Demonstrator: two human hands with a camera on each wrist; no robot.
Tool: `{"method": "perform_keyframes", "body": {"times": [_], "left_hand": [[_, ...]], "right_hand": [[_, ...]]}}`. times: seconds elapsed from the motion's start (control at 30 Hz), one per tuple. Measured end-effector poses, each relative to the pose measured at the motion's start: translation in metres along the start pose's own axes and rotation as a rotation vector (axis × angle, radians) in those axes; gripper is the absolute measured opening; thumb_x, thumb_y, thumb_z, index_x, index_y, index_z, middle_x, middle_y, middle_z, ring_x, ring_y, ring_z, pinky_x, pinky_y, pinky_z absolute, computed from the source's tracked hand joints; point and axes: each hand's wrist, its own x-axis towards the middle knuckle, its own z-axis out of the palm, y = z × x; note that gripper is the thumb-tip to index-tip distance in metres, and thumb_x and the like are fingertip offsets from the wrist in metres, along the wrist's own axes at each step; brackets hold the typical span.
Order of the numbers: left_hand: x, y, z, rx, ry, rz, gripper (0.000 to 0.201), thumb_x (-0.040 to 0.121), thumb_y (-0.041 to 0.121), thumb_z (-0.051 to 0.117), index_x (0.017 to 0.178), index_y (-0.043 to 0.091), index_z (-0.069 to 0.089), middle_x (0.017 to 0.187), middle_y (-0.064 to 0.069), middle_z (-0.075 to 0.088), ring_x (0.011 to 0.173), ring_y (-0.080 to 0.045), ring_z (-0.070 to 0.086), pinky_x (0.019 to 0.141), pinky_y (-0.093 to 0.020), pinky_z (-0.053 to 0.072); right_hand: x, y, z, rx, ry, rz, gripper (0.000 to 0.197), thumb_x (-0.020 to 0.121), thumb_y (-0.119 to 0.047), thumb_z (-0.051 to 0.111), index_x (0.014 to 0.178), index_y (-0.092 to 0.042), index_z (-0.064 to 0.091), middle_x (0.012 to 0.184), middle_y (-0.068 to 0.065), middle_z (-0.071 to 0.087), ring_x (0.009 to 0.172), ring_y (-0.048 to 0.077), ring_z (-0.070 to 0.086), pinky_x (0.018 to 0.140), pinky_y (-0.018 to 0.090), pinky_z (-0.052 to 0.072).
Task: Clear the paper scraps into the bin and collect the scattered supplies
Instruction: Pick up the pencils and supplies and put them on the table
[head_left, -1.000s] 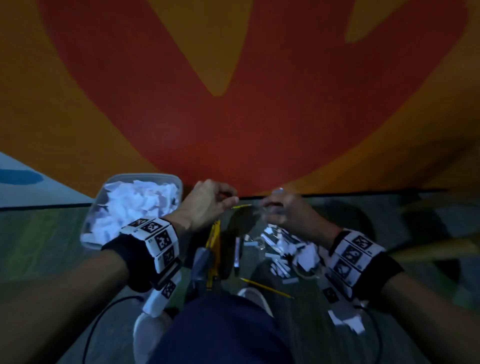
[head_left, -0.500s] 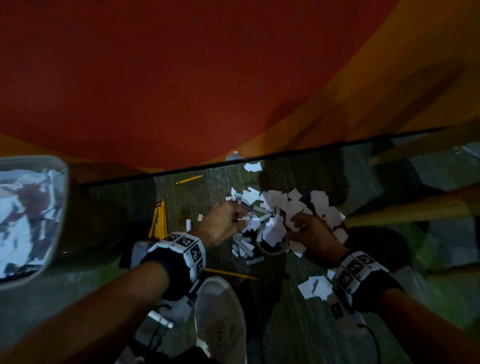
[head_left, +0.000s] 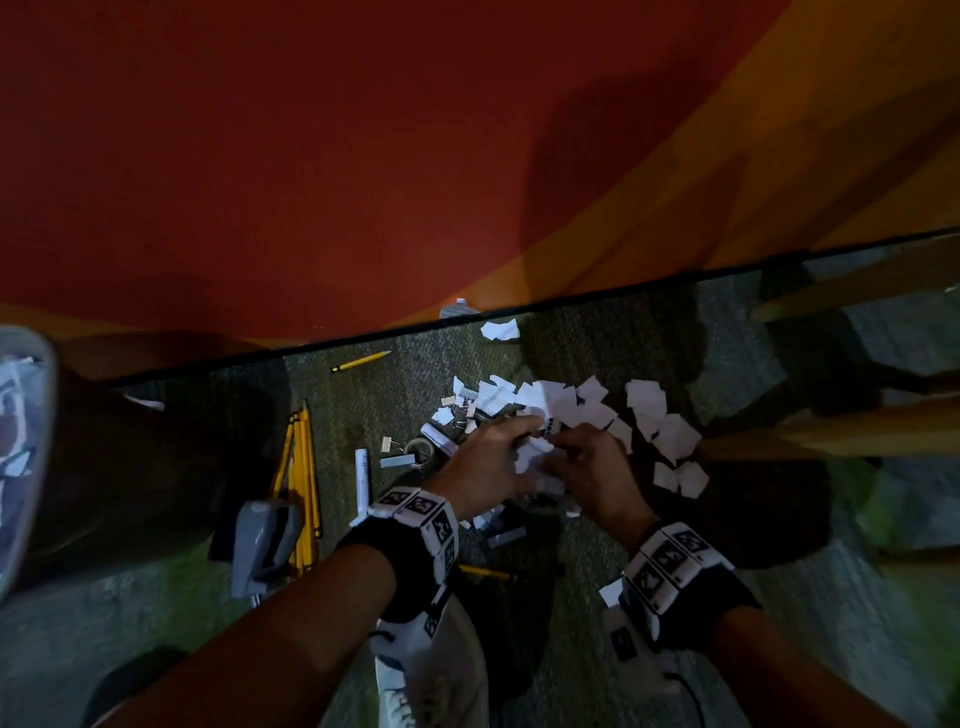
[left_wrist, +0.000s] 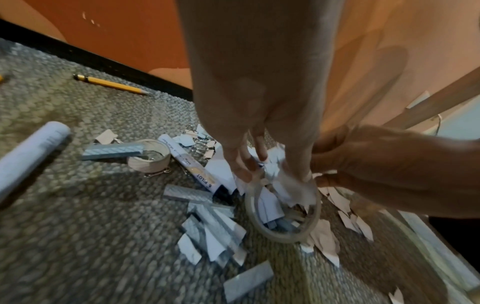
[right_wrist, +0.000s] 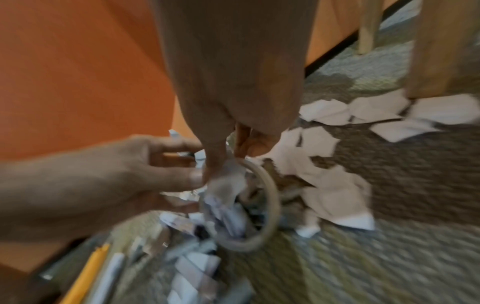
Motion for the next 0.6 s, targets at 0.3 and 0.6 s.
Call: {"method": "perform_keyframes", "body": {"times": [0.3, 0.6], "left_hand": [[0.017, 0.002, -0.008, -0.236, 0.188, -0.113, 0.015, 0.090, 0.025, 0.069, 0.102, 0.020, 0.076, 0.080, 0.017, 0.068, 0.079, 0.001, 0.065, 0.065, -0.015, 0.051], [0.030, -0.016, -0.040, -0.163, 0.404, -0.204, 0.005, 0.086, 0.008, 0.072, 0.089, 0.005, 0.076, 0.079, -0.003, 0.072, 0.063, -0.002, 0.065, 0.058, -0.025, 0.055]], "right_hand": [[0.040, -0.004, -0.016, 0.172, -0.093, 0.035, 0.011, 0.086, -0.021, 0.074, 0.078, -0.015, 0.078, 0.076, 0.004, 0.075, 0.069, 0.017, 0.069, 0.067, 0.036, 0.055], [0.098, 0.009, -0.005, -0.411, -0.051, 0.348, 0.085, 0.075, -0.068, 0.068, 0.144, -0.030, 0.038, 0.152, 0.017, 0.017, 0.140, 0.044, 0.016, 0.112, 0.054, 0.028]]}}
